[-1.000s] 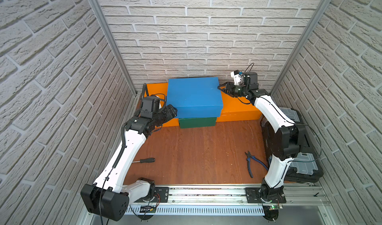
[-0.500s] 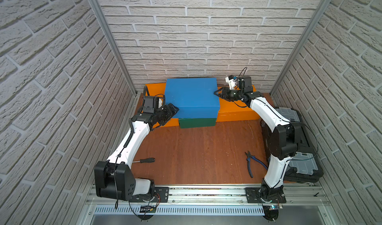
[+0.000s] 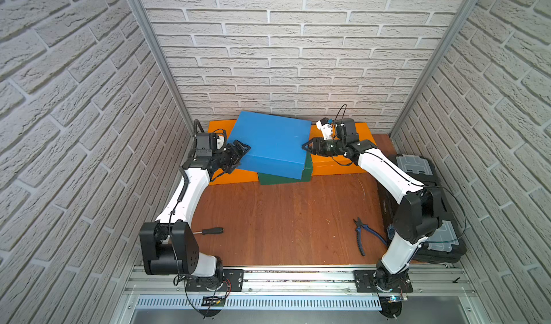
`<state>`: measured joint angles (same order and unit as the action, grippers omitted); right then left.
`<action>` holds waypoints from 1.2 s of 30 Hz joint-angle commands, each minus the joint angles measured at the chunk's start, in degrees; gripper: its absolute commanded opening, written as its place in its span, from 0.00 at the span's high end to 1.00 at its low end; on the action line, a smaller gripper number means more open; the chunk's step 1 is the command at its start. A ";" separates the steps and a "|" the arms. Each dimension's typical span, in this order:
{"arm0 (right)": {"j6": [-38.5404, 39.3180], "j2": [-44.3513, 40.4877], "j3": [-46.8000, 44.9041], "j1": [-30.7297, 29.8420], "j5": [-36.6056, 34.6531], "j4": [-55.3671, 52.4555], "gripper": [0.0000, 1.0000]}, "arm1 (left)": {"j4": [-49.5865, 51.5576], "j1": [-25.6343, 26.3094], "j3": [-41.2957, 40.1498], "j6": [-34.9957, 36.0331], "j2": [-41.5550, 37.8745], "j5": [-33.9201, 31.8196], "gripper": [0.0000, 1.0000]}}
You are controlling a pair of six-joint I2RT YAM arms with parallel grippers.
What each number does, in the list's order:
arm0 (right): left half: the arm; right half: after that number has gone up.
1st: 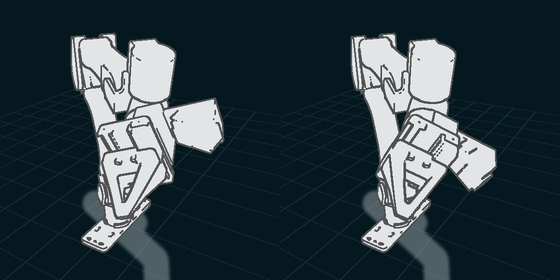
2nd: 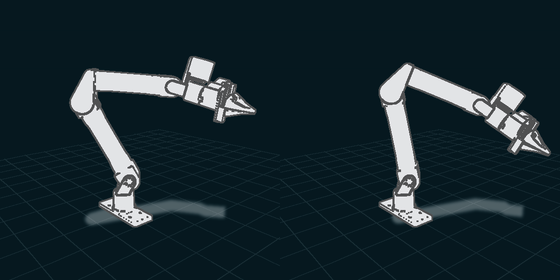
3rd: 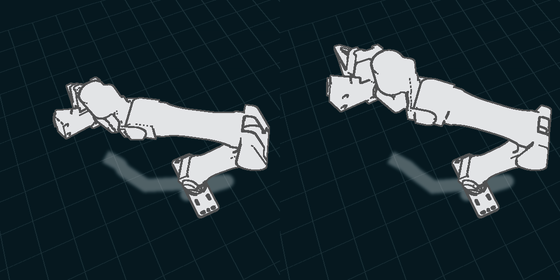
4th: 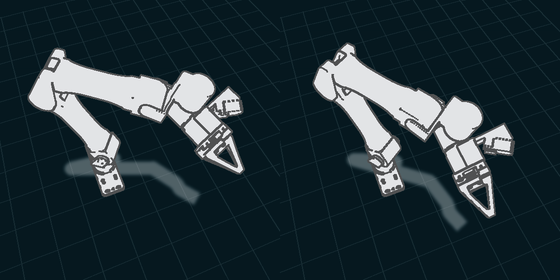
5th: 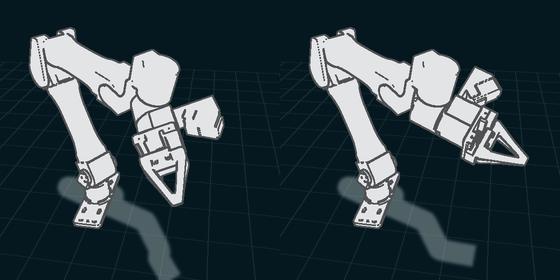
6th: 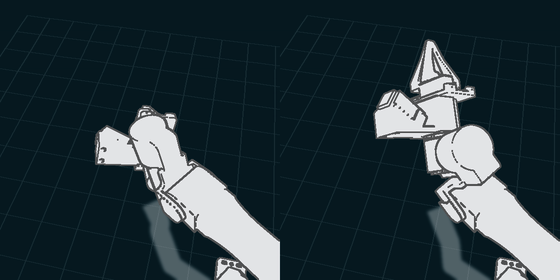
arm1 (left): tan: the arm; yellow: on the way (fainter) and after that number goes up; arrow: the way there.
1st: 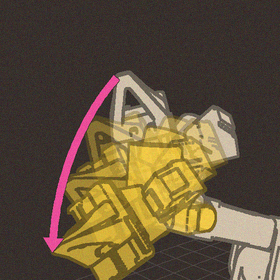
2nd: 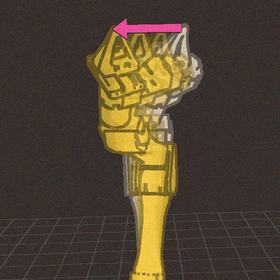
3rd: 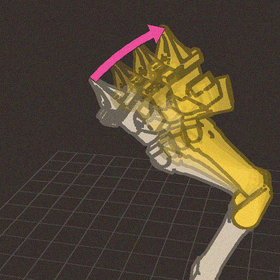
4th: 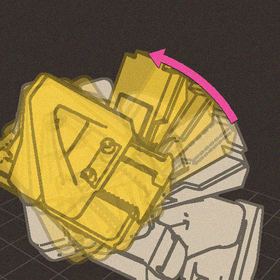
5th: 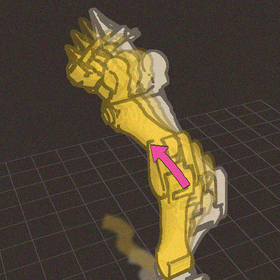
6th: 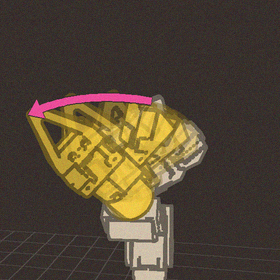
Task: Stack the shoeboxes
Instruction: Adjust the shoebox.
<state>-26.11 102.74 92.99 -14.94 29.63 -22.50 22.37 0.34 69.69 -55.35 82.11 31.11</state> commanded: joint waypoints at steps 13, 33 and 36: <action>4.62 34.64 45.74 4.96 3.04 6.94 0.18 | 1.49 -2.30 3.96 4.87 3.17 5.03 0.02; -6.33 22.22 14.66 4.22 22.45 33.92 0.24 | 1.12 -1.18 8.37 9.28 10.16 9.42 0.02; -6.41 18.96 10.54 4.22 22.48 34.46 0.25 | 0.56 -0.50 9.34 9.39 11.17 10.84 0.02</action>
<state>-31.55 126.50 106.37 -10.00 50.04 6.85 24.45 -1.04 76.86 -47.20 92.20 39.55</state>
